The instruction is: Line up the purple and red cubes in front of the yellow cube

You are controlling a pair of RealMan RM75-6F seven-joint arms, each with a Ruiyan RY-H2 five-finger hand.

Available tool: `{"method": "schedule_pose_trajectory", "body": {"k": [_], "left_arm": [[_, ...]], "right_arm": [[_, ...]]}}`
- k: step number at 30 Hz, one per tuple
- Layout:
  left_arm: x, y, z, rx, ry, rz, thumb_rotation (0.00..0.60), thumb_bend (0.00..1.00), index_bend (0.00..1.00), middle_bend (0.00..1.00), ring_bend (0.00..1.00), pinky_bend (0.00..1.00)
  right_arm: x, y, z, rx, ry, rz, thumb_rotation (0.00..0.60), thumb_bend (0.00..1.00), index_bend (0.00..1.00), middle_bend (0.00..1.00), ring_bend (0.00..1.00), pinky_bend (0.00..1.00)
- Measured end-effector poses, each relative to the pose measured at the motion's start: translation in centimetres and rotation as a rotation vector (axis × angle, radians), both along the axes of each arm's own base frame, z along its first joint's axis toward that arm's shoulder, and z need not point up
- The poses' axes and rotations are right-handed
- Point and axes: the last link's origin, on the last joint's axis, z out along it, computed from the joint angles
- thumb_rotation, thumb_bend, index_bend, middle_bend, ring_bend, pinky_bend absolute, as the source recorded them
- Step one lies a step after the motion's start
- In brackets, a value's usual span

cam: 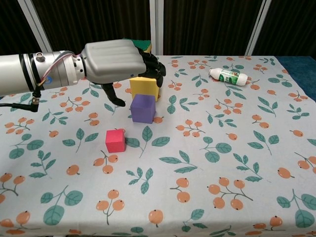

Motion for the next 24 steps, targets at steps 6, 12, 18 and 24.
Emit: {"method": "schedule_pose_trajectory", "body": {"k": [6,12,18,24], "left_arm": [[-0.4,-0.4,-0.6,-0.024,-0.008,-0.023,0.600,0.11,0.30,0.21,0.17,0.34],[1.1,-1.7,-2.1,-0.030,-0.129,-0.046,0.600,0.01,0.25,0.14,0.12,0.23],[2.4,-1.4,-3.9,-0.020,-0.172,0.003,0.600,0.00,0.24,0.13,0.11,0.22],[3.2,-1.0,-5.1,-0.020,-0.176,0.039,0.600,0.00,0.22,0.10,0.09,0.20]], "right_arm": [[-0.2,-0.1,-0.1,-0.001,-0.004,-0.008,0.600,0.22,0.00,0.14,0.07,0.19],[-0.1,-0.3,-0.2,0.003,-0.003,0.001,0.600,0.22,0.00,0.14,0.07,0.19],[-0.1,-0.1,0.1,-0.008,0.001,0.000,0.600,0.22,0.00,0.14,0.07,0.19],[-0.3,0.2,0.3,-0.015,0.001,-0.011,0.600,0.22,0.00,0.14,0.06,0.19]]}}
